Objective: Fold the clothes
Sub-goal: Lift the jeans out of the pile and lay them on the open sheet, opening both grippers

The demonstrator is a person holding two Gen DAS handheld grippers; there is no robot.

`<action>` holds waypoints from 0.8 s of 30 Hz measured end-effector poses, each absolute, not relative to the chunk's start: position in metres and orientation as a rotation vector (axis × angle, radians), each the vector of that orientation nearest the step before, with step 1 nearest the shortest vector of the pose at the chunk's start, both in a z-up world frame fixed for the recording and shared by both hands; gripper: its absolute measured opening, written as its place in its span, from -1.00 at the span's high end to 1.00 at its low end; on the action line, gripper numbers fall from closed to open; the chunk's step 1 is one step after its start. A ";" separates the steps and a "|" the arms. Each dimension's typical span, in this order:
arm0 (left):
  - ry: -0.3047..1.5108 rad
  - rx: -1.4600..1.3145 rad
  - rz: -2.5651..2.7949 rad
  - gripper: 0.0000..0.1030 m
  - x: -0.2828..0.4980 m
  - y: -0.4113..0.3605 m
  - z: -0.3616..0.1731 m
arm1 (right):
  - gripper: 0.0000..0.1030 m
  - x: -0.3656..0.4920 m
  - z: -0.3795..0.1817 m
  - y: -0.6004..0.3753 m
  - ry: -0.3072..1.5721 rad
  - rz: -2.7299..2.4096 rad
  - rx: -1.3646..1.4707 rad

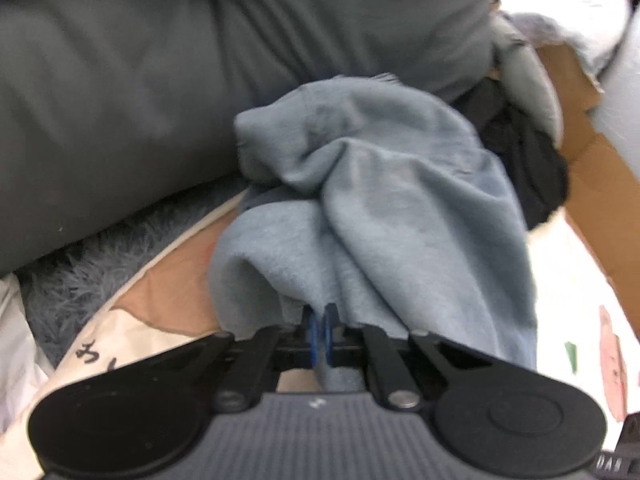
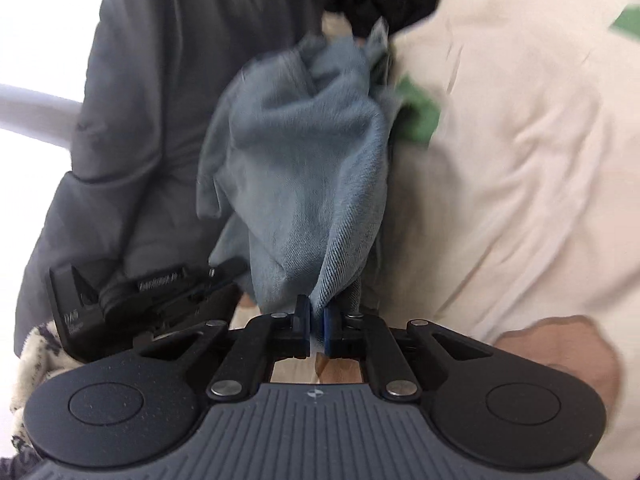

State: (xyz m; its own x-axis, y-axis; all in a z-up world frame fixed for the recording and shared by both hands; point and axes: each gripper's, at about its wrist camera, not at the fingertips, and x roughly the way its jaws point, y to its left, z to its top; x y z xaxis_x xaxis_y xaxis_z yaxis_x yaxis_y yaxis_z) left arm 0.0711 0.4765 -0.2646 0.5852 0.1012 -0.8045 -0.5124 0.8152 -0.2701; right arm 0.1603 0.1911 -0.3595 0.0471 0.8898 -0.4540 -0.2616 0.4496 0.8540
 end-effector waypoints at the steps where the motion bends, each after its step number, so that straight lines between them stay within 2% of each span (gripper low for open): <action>1: 0.873 -0.515 0.361 0.94 0.068 0.471 -0.259 | 0.93 0.161 -0.354 0.183 1.193 0.973 0.671; 9: 0.807 -0.511 0.258 0.94 0.058 0.421 -0.216 | 0.95 0.163 -0.305 0.120 1.065 0.897 0.737; 24: 0.732 -0.534 0.017 0.95 0.041 0.315 -0.157 | 0.95 0.155 -0.221 0.026 0.929 0.881 0.695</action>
State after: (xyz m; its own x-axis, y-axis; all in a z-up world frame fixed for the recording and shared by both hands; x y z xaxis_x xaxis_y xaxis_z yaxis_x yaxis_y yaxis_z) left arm 0.0411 0.3150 -0.1574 0.7499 -0.1673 -0.6400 -0.1972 0.8669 -0.4577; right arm 0.1546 0.0262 -0.2214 0.3154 0.8704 -0.3781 -0.3308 0.4743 0.8159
